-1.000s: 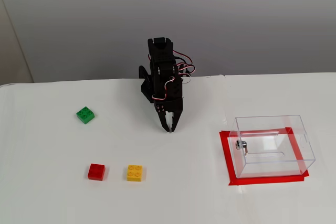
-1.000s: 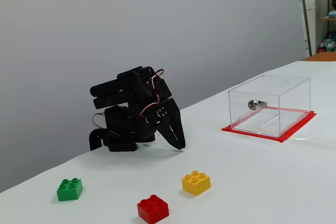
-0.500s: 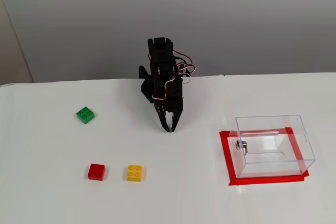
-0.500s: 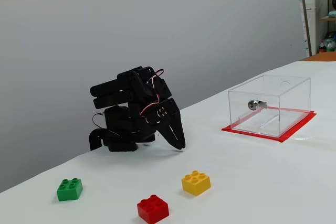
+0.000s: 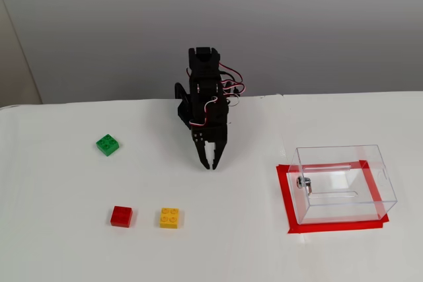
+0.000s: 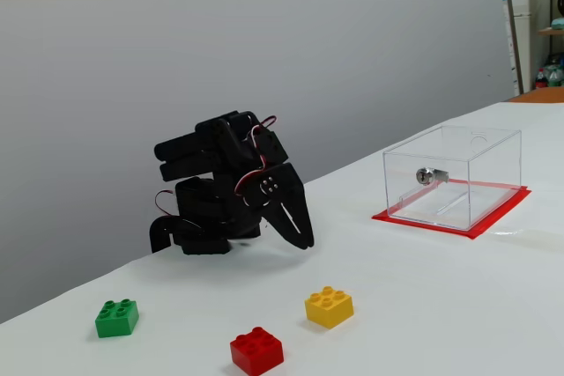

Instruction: Pick the green lego brick and place it into the transparent box

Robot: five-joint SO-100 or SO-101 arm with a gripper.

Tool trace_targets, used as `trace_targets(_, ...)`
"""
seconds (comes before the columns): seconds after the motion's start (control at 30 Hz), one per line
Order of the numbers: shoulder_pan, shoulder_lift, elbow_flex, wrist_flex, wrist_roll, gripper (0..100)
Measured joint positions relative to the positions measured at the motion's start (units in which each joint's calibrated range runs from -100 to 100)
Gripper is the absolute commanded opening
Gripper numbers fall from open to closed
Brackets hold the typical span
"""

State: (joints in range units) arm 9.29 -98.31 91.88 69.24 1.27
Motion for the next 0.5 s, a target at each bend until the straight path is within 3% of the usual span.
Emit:
trace_targets(0.27, 9.62, 10.82, -10.77, -1.71, -4.79, 3)
trace_targets(0.5, 19.23, 21.65, -22.42, -1.71, -5.47, 3)
